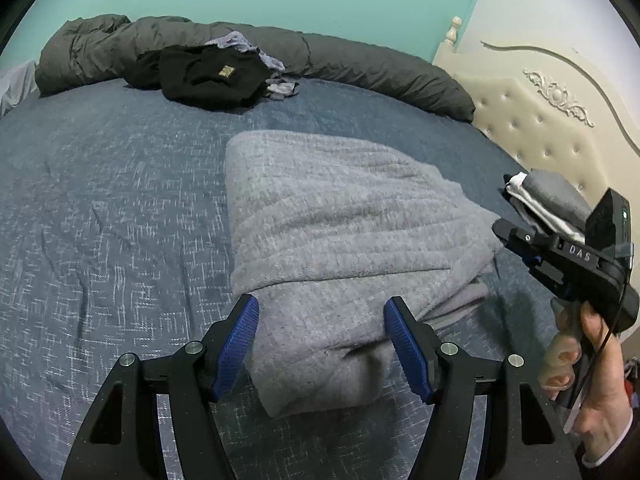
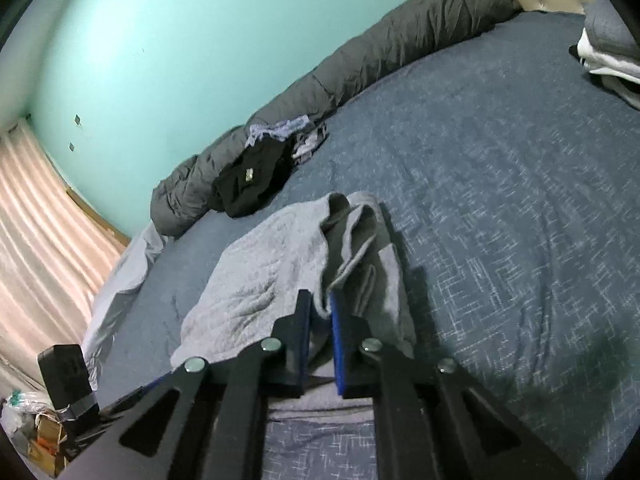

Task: Fold clothes
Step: 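Grasp the edge of the folded grey bundle with the right tool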

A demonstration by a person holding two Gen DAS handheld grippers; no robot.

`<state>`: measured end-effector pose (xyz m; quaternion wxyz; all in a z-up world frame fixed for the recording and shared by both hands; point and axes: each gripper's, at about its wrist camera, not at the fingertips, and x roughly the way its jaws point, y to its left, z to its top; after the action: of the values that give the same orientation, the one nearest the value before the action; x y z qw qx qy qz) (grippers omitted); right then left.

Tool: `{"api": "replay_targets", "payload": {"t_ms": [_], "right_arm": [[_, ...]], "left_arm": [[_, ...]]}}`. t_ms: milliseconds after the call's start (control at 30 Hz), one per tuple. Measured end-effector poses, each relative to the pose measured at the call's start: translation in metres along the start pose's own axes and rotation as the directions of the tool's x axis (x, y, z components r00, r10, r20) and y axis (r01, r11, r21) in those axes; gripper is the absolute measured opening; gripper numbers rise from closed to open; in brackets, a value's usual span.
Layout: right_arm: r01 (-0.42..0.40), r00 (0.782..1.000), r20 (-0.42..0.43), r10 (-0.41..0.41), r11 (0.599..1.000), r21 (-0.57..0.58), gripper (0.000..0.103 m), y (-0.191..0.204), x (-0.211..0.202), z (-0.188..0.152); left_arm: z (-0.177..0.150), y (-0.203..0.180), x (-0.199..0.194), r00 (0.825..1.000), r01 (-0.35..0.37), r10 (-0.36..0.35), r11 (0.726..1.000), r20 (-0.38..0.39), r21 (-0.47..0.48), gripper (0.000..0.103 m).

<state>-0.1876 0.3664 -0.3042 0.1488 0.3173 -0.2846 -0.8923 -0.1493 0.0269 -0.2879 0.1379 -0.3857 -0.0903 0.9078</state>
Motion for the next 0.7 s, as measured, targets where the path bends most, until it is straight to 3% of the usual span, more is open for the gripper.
{"api": "replay_targets", "payload": {"t_ms": [100, 367, 467, 700], "right_arm": [[0.028, 0.998, 0.053, -0.029, 0.999, 0.016, 0.004, -0.003, -0.014, 0.0], [0.103, 0.995, -0.018, -0.103, 0.994, 0.037, 0.003, -0.015, 0.001, -0.013], [0.101, 0.994, -0.053, -0.097, 0.991, 0.091, 0.003, -0.029, 0.007, -0.017], [0.065, 0.997, -0.055, -0.058, 0.989, 0.131, 0.007, -0.035, 0.007, -0.017]], "left_arm": [[0.005, -0.004, -0.005, 1.0, 0.008, -0.008, 1.0, 0.018, 0.01, 0.07], [0.012, 0.005, -0.002, 1.0, -0.015, 0.015, 1.0, 0.012, -0.02, 0.07], [0.012, 0.013, 0.001, 1.0, -0.028, 0.027, 0.999, -0.008, -0.044, 0.07], [0.0, 0.01, 0.015, 0.996, 0.027, -0.031, 0.998, -0.087, -0.052, 0.069]]}}
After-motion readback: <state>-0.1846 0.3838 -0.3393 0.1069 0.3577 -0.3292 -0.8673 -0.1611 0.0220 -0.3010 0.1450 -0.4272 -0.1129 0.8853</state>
